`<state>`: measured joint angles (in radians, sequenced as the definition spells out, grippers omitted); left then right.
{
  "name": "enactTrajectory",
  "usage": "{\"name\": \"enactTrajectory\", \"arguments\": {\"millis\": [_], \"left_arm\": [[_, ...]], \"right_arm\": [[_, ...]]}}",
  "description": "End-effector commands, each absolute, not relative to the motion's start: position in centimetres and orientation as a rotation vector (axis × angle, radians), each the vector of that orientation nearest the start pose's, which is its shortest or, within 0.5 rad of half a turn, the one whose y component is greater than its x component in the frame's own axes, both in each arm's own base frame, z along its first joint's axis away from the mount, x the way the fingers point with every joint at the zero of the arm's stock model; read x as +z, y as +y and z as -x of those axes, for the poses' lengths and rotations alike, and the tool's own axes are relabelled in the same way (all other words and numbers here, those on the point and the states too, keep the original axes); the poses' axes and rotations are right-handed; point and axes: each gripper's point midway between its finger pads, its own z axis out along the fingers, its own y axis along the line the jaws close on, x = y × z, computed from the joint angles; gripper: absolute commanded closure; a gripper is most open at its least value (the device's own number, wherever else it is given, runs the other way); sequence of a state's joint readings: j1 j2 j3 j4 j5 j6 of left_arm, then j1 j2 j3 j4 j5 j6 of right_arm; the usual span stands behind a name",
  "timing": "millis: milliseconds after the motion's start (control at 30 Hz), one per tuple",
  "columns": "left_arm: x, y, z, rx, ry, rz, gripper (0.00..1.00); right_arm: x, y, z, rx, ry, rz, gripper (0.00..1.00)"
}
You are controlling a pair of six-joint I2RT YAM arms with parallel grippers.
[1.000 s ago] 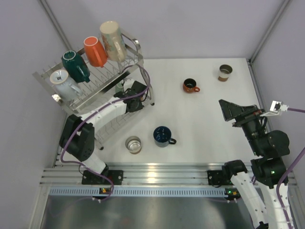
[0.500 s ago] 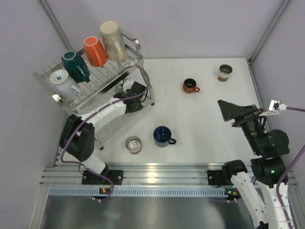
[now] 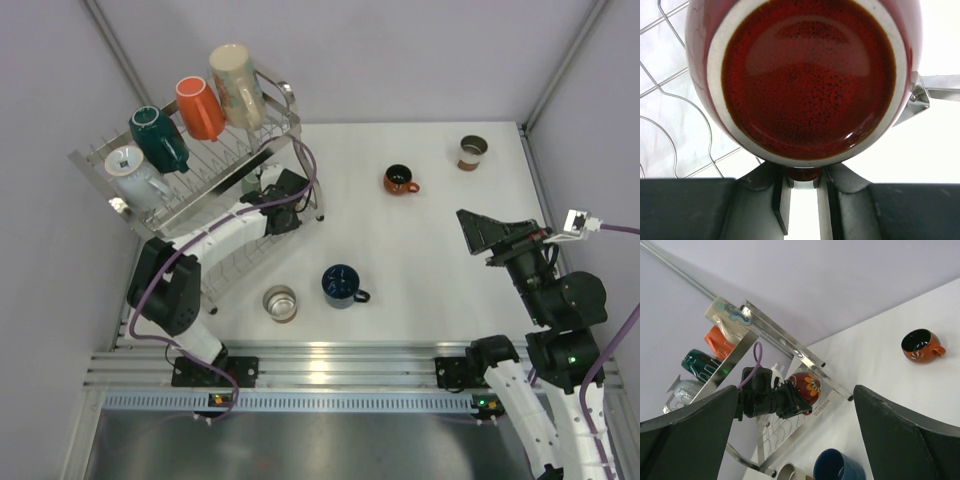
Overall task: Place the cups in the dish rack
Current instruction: Place the cup upside down on the dish rack
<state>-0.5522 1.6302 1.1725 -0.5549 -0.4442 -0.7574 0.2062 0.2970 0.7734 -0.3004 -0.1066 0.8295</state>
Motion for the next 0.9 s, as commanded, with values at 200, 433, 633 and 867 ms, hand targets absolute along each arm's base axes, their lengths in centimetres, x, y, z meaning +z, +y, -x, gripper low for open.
{"name": "enactTrajectory", "arguments": {"millis": [200,433,633,867], "left_arm": [[12.8,-17.6,-36.7,-0.054,2.376,0.388,1.0],[13.5,-17.5,-35.2,-0.112,2.385,0.385,1.0],[13.4,-17.5,-34.2,-0.137,2.412,0.337,1.0],[13.0,-15.7,-33.1,-0.033,2.429,0.301,1.0]], "right_arm": [[38.9,9.2,-19.0,0.935,1.381,-0.322,0.01],[38.6,9.3,-19.1,0.938,1.39,-0.321,0.01],[38.4,9.5,-19.6,0.927,1.415,-0.313,0.01],[38.4,10.0,-19.4,0.959,1.425,-0.303,0.01]]}}
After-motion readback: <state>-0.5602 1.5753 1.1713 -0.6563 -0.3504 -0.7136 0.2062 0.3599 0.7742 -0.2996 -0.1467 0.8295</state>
